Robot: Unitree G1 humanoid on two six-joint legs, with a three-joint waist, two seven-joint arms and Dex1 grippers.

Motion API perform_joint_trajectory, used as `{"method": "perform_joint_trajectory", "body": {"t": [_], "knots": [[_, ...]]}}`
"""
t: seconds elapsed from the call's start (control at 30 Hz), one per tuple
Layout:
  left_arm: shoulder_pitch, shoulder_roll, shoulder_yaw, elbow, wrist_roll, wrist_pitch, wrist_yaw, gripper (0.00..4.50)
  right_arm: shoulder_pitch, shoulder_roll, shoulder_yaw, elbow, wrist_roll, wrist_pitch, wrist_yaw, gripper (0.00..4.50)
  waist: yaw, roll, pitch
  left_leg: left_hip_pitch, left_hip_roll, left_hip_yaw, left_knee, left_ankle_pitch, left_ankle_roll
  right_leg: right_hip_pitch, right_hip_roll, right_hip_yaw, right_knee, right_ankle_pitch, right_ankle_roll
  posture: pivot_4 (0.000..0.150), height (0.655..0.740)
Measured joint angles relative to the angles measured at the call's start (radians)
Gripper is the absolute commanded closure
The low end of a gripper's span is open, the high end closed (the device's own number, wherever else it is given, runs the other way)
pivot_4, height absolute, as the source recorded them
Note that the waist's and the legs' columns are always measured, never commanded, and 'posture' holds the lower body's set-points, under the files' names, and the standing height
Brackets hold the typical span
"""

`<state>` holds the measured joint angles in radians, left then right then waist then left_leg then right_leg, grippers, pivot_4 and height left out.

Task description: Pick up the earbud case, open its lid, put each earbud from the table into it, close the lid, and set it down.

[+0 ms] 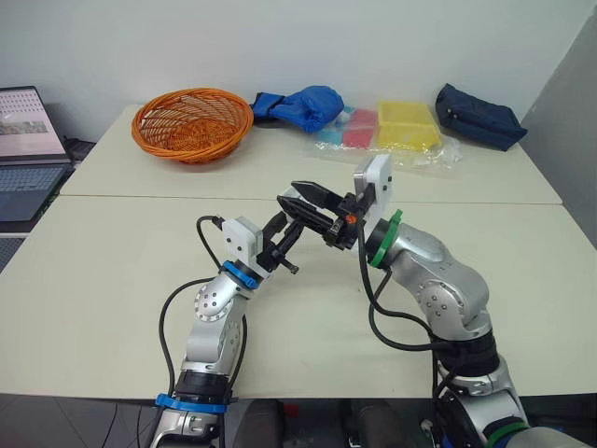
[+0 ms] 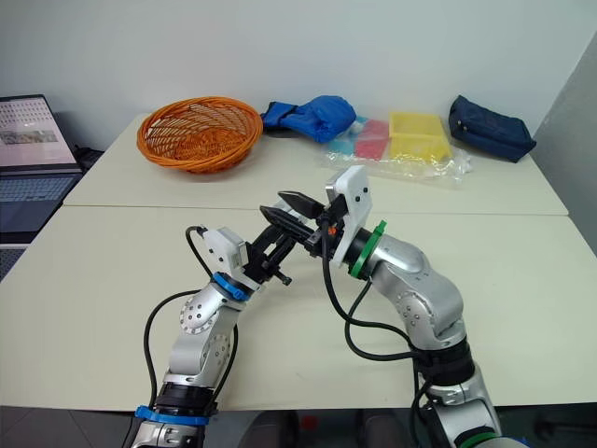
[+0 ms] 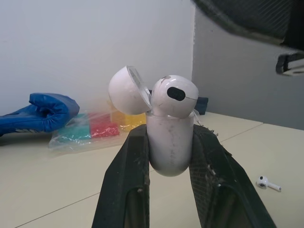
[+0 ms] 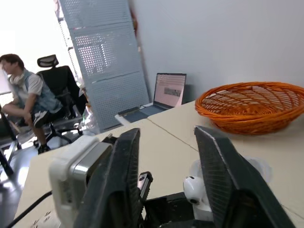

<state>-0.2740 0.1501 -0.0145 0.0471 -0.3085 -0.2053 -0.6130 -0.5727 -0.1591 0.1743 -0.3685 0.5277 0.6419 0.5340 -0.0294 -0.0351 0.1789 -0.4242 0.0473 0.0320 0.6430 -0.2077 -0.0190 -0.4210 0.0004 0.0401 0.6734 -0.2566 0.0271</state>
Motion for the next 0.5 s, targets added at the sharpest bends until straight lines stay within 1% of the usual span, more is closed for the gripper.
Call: {"method": "perform_joint_trajectory", "body": {"t": [0.03,0.07,0.1,0.5], "knots": [[0.0,0.0,0.0,0.0,0.0,0.0,0.0,3.75,0.001,-0.009,0.014,0.0,-0.003,0.003,0.006,4.07,0.0,0.0,0.0,0.0,0.0,0.0,0.0,0.0,0.0,0.0,0.0,0.0,0.0,0.0,0.0,0.15,0.74],[0.0,0.0,0.0,0.0,0.0,0.0,0.0,3.75,0.001,-0.01,0.019,0.0,-0.005,0.003,0.008,4.34,0.0,0.0,0.0,0.0,0.0,0.0,0.0,0.0,0.0,0.0,0.0,0.0,0.0,0.0,0.0,0.15,0.74],[0.0,0.0,-0.001,0.0,0.0,0.0,0.0,3.75,0.001,-0.013,0.033,0.0,-0.018,0.002,0.007,4.43,0.0,0.0,0.0,0.0,0.0,0.0,0.0,0.0,0.0,0.0,0.0,0.0,0.0,0.0,0.0,0.15,0.74],[0.0,0.0,-0.001,-0.001,0.001,0.0,0.001,3.75,0.001,-0.019,0.087,0.033,-0.085,-0.002,0.009,4.43,0.0,0.0,0.0,-0.001,0.0,0.0,0.0,0.0,0.0,0.0,0.0,0.0,0.0,0.0,0.0,0.15,0.74]]}}
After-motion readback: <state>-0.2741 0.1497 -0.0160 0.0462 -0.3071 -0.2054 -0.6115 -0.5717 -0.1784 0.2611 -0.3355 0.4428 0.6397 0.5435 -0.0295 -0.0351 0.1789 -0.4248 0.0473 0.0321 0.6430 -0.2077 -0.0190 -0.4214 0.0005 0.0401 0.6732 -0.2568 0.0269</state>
